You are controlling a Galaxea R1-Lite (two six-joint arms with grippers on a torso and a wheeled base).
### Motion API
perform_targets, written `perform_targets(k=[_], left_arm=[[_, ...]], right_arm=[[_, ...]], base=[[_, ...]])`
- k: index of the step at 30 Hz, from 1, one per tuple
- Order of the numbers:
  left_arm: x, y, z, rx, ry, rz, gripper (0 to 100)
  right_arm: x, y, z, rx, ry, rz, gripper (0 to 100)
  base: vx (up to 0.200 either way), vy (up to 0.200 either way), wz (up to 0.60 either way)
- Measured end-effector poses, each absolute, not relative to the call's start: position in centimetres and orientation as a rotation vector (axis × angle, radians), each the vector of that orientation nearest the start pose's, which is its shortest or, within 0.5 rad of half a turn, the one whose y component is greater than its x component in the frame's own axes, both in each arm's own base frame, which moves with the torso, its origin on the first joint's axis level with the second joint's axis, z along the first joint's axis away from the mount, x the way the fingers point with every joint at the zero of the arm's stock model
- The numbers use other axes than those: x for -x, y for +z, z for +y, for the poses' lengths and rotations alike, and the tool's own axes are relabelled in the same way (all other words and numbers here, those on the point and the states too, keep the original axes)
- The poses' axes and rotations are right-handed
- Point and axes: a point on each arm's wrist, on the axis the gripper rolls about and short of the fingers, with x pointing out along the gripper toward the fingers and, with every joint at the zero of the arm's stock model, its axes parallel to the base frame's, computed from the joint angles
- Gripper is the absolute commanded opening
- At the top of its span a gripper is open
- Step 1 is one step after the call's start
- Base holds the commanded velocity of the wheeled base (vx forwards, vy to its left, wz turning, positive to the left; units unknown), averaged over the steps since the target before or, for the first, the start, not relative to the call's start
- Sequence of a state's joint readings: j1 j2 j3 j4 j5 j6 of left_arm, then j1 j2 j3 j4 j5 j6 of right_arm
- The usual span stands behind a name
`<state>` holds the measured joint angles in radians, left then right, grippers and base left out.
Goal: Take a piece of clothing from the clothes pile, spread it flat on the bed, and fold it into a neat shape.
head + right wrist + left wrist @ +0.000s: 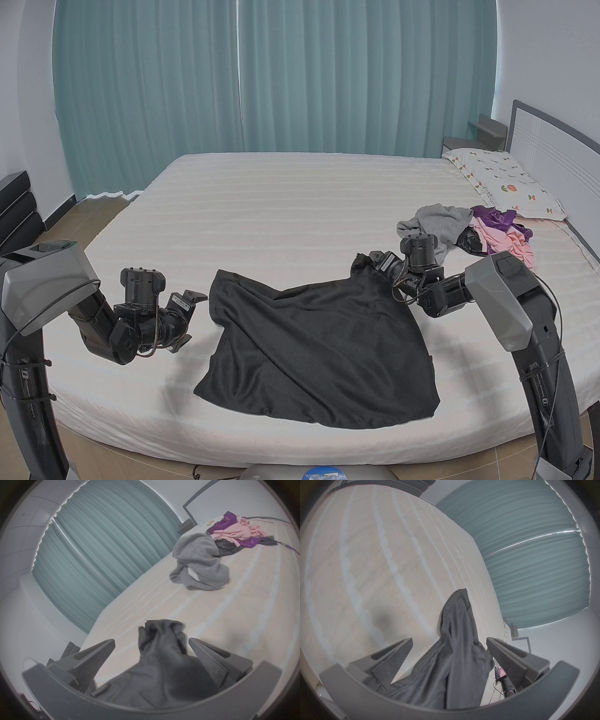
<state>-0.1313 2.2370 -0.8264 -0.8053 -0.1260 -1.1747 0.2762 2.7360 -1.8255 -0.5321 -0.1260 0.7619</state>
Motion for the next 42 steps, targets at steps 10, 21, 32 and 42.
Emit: perform_targets(k=[10,21,32,42], left_arm=[[-34.9,0.7,-5.5,1.044,0.134,0.75,100],[-33.4,0.7,-6.2,0.999,0.12,0.791,100],[-32.2,0.3,-6.6,0.978,0.127,0.828,100],[-31.3,0.2,-6.5,0.972,0.114,0.813,100]], right_arm=[[-47.4,0.4,11.0,-0.733,-0.044,0.542,100],[-40.1,0.8,8.0,-0.834,-0.048,0.591,100],[-34.4,1.2,6.1,-0.948,0.064,0.573,100],[-33.2,1.3,5.8,-0.954,0.056,0.594,100]], base=[[0.0,0.0,0.0],[0.0,0.0,0.0],[-0.164,0.0,0.0],[0.0,-0.06,0.0]])
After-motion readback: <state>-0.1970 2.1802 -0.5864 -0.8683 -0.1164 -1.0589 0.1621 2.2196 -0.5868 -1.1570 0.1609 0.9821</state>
